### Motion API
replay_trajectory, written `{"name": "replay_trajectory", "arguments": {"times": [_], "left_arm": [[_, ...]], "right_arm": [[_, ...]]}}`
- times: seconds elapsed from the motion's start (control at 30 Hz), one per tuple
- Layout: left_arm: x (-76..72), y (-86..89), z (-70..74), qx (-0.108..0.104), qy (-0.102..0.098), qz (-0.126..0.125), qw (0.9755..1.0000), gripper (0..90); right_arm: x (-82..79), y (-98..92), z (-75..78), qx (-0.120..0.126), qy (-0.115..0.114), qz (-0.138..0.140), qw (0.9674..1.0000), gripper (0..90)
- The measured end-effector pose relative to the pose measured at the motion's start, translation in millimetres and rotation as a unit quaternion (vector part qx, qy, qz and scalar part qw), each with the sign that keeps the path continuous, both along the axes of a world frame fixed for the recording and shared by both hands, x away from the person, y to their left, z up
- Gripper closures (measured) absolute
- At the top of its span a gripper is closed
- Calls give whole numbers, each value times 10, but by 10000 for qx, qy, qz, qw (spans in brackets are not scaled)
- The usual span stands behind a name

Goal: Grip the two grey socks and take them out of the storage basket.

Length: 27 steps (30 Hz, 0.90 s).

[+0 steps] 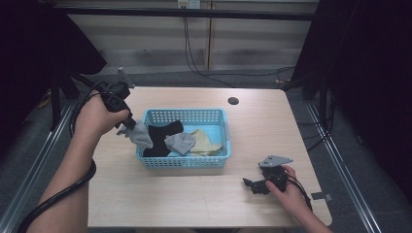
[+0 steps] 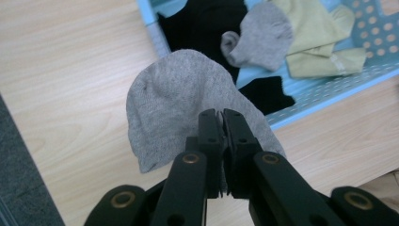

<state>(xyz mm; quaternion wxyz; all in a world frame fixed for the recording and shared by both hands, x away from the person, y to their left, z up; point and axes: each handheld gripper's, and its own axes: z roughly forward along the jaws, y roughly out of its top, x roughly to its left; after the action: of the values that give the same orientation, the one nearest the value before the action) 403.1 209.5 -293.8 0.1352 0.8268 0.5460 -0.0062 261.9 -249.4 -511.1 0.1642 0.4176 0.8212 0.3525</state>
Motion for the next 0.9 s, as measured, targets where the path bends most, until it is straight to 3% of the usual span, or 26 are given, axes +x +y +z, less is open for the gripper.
{"name": "replay_trajectory", "arguments": {"times": [0.5, 0.57, 0.6, 0.7, 0.73, 0.9], "left_arm": [[-170, 556, -250, 61, 75, 442, 9990, 863], [-174, 556, -274, 11, 63, 433, 9990, 840], [-176, 544, -287, 0, 22, 426, 9991, 786], [-164, 500, -290, 165, -102, 393, 9990, 669], [-158, 481, -290, 222, -109, 369, 9990, 651], [-125, 358, -306, 71, -75, 242, 9997, 622]], "right_arm": [[0, 0, -1, 4, -7, -2, 10000, 113], [0, 1, -1, 5, -7, -3, 10000, 113], [0, 0, -1, 4, -7, -2, 10000, 112], [0, 1, -1, 4, -8, -2, 10000, 112], [0, 1, -1, 5, -8, -2, 10000, 112], [-1, 1, -1, 7, -1, -9, 10000, 112]]}}
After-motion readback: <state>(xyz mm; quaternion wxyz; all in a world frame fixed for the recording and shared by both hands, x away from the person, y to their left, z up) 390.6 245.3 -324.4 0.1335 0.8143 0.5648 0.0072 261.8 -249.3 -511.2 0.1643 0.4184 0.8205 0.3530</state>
